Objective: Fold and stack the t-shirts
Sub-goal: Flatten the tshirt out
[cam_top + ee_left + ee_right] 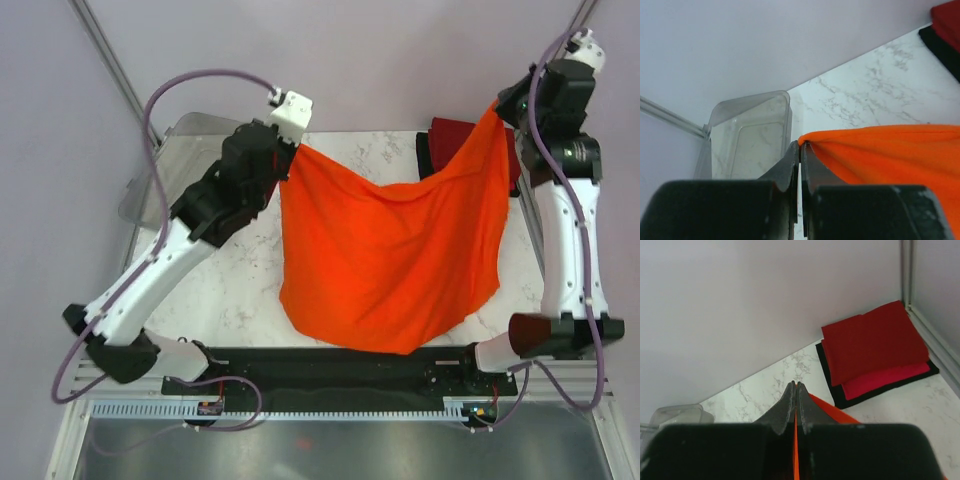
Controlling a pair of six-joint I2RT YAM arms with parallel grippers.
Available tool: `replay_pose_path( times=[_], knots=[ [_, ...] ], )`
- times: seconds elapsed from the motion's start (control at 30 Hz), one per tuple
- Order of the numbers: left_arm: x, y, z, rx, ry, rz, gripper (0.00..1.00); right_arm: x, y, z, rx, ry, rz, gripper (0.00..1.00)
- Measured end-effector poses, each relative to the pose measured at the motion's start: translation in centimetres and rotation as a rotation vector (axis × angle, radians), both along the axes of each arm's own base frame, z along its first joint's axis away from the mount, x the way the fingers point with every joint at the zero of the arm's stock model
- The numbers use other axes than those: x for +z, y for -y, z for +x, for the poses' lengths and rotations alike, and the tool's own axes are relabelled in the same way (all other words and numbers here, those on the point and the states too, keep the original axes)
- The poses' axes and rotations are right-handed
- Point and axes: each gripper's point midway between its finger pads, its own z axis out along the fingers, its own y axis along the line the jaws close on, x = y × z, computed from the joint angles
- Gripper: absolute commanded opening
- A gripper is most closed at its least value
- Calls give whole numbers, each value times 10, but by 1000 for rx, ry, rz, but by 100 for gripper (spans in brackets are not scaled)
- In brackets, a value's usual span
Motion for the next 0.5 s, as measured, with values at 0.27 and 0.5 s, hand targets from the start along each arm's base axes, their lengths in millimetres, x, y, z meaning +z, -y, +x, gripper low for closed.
replay_pose_path(
  times=[0.27,0.5],
  knots=[
    [3,-13,131,139,-23,-4,2,40,-10,104,89,135,-20,0],
    [104,-30,104,127,206,-170,2,151,35,46,2,425,-67,0]
  ],
)
